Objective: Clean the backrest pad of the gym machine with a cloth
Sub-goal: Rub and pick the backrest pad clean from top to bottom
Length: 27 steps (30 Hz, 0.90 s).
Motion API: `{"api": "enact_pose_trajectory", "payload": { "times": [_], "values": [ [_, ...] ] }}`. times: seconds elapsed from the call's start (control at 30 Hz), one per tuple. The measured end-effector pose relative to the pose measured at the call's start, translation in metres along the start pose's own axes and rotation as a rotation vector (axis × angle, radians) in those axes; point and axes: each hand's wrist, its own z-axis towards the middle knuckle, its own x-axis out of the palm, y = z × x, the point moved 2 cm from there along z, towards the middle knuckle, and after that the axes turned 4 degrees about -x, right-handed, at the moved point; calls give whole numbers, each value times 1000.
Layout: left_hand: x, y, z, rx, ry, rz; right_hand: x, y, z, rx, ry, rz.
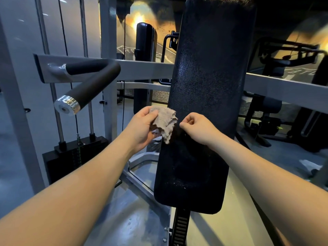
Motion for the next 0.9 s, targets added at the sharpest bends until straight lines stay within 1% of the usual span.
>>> {"api": "enact_pose_trajectory", "payload": {
  "times": [0.07,0.13,0.27,0.33,0.37,0.47,0.57,0.6,0.7,0.77,0.83,0.9],
  "values": [
    [-7,-1,9,18,-142,110,-15,-4,12,-58,-58,-149],
    [-13,-5,20,77,-272,242,-26,-12,28,-140,-109,-324],
    [-16,-17,49,245,-494,686,-42,-19,65,-273,-241,-780],
    [-15,-19,68,312,-536,856,-46,-22,84,-365,-316,-929],
    [-12,-21,78,346,-533,897,-47,-25,93,-406,-348,-965],
    [4,-29,112,418,-489,904,-40,-39,108,-463,-491,-976],
    [21,-34,146,484,-390,870,-33,-50,113,-496,-605,-989],
    [23,-33,158,487,-357,811,-32,-53,115,-511,-627,-993],
    [29,-36,186,474,-258,534,-31,-55,117,-545,-653,-979],
    [36,-43,197,472,-202,411,-31,-57,118,-552,-670,-972],
    [37,-41,195,500,-179,417,-31,-57,118,-560,-683,-967],
    [24,-23,181,526,-168,471,-31,-57,118,-555,-690,-965]
  ]
}}
